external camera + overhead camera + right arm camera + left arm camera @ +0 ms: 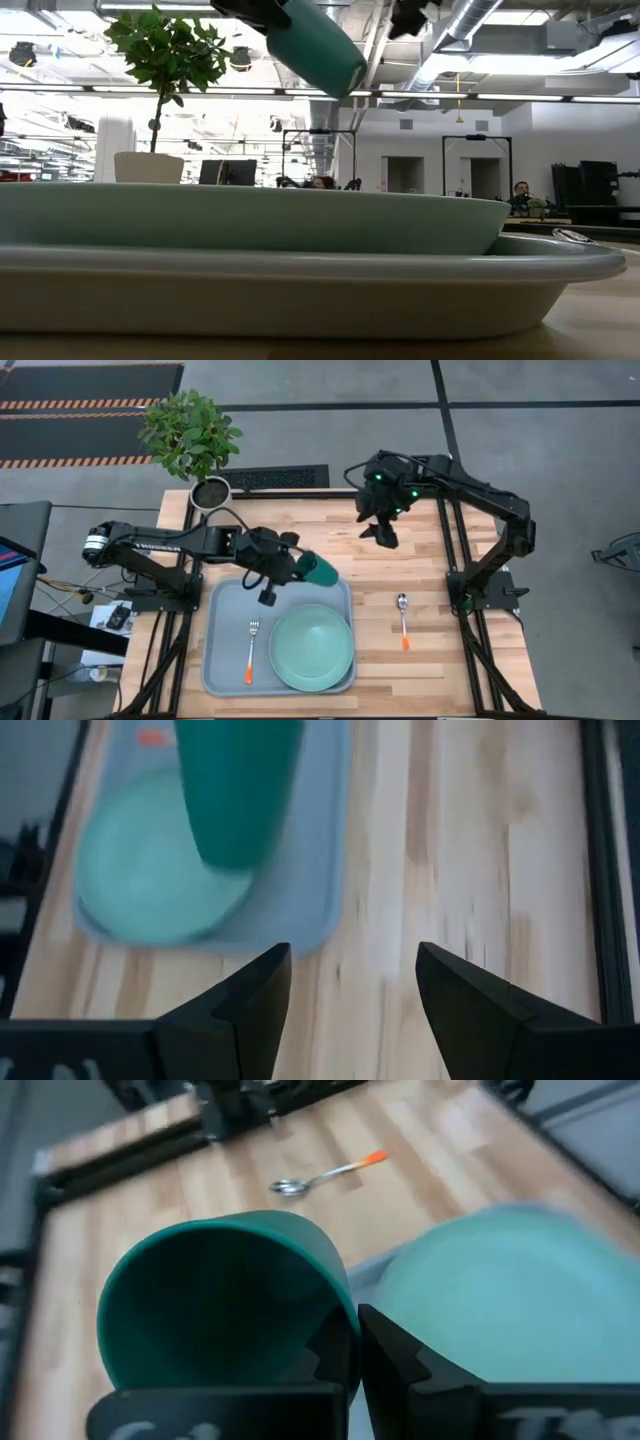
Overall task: Pick and place plate/cup/fork/spoon on tray
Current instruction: Adjust the green cup
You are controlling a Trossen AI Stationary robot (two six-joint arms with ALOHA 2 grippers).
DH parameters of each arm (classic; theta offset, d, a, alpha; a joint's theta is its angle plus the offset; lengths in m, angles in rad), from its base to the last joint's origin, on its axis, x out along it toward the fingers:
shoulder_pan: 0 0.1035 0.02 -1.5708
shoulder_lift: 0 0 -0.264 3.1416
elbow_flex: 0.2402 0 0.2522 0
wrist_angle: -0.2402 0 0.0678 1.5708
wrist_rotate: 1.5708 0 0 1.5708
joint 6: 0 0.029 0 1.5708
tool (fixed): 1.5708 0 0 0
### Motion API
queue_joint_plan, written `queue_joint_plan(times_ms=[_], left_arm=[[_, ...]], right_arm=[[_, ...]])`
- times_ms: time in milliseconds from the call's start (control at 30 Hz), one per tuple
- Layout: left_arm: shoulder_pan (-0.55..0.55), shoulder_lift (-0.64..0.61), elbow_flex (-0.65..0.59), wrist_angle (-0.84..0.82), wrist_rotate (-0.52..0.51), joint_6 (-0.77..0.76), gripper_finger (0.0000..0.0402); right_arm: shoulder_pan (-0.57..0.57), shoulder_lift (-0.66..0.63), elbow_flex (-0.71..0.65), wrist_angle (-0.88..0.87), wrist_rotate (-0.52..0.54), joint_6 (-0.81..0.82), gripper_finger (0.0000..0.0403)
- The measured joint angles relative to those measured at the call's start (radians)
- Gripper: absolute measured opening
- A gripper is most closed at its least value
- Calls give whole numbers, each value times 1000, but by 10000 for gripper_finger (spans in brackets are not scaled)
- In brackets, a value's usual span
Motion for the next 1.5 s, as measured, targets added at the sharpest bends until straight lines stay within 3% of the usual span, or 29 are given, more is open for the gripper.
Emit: queue_joint_plan(times_ms=[133, 300, 500, 667, 933, 1067, 1267, 1500], left_arm=[[11, 0, 0, -2, -111, 95, 0], [27, 1, 0, -8, -143, 240, 0], [40, 68, -1, -16, -471, 282, 0], [40, 164, 16, -24, -621, 382, 0], [44, 313, 137, -54, -858, 531, 0], [41, 327, 140, -65, -870, 554, 0], [18, 325, 140, -37, -854, 713, 0], [-3, 325, 140, 86, -797, 841, 0]], right_arm=[[10, 18, -2, 98, 0, 76, 240], [41, 14, 0, 194, -2, 35, 240], [63, 35, 2, 324, 89, 231, 240], [78, 66, 2, 367, 188, 368, 240], [116, 128, 1, 343, 308, 391, 240], [115, 126, 1, 327, 374, 389, 240], [103, 123, 0, 152, 370, 197, 240], [100, 122, 0, 115, 371, 104, 240]])
